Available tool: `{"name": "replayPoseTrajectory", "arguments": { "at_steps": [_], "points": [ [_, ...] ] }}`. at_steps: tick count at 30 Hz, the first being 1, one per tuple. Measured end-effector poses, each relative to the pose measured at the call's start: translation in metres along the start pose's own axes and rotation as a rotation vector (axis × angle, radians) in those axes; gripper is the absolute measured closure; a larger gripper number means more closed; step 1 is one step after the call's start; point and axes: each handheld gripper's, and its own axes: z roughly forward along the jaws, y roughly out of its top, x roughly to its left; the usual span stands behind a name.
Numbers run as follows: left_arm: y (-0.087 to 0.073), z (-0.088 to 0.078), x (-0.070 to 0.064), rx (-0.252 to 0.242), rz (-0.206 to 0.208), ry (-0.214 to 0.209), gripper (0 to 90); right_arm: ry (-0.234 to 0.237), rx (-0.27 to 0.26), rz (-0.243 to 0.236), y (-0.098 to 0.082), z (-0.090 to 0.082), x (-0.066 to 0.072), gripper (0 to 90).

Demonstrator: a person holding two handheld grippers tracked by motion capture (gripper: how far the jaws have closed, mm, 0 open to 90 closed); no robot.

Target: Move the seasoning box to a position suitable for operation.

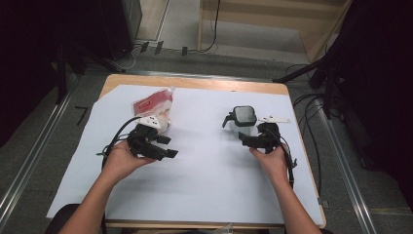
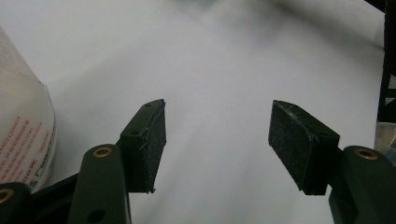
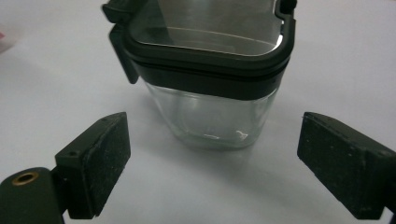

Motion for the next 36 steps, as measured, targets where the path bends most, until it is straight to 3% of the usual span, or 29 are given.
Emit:
{"name": "replayPoseTrajectory", "arguments": {
  "at_steps": [3, 7, 10, 11, 14, 20, 23, 28, 30, 31, 36],
  "points": [
    [-0.001, 0.0, 0.0, -0.003, -0.005, -0.004, 37.8, -0.01, -0.003, 0.012, 0.001, 0.003, 0.0, 8.9],
    [-0.001, -0.001, 0.0, -0.003, -0.003, -0.005, 37.7, -0.016, -0.02, -0.021, 0.003, 0.011, 0.005, 5.7],
    [-0.001, -0.001, 0.0, -0.002, -0.006, -0.006, 37.8, -0.038, -0.028, -0.026, 0.006, 0.018, 0.01, 4.0],
    [-0.002, -0.002, 0.0, -0.004, -0.003, 0.0, 38.2, -0.075, -0.031, -0.043, 0.007, 0.023, 0.015, 3.3],
    [-0.002, -0.003, 0.0, -0.01, 0.001, 0.001, 38.6, -0.082, -0.044, -0.045, 0.008, 0.027, 0.017, 3.2],
    [-0.003, -0.003, 0.002, -0.008, -0.003, -0.001, 39.0, -0.128, -0.079, -0.024, 0.009, 0.039, 0.021, 2.7],
    [-0.003, -0.003, 0.002, -0.008, -0.009, -0.008, 39.1, -0.15, -0.105, 0.022, 0.007, 0.047, 0.022, 4.4],
    [-0.003, -0.002, 0.002, -0.008, -0.007, -0.009, 39.2, -0.183, -0.15, 0.045, 0.007, 0.054, 0.024, 4.2],
    [-0.003, -0.002, 0.002, -0.009, -0.009, -0.011, 39.3, -0.182, -0.171, 0.038, 0.008, 0.055, 0.023, 4.5],
    [-0.003, -0.002, 0.002, -0.006, -0.011, -0.009, 39.4, -0.192, -0.186, 0.058, 0.009, 0.056, 0.024, 6.3],
    [-0.002, -0.001, 0.002, -0.01, -0.007, -0.019, 39.5, -0.195, -0.195, 0.05, 0.01, 0.061, 0.023, 8.0]
  ]
}}
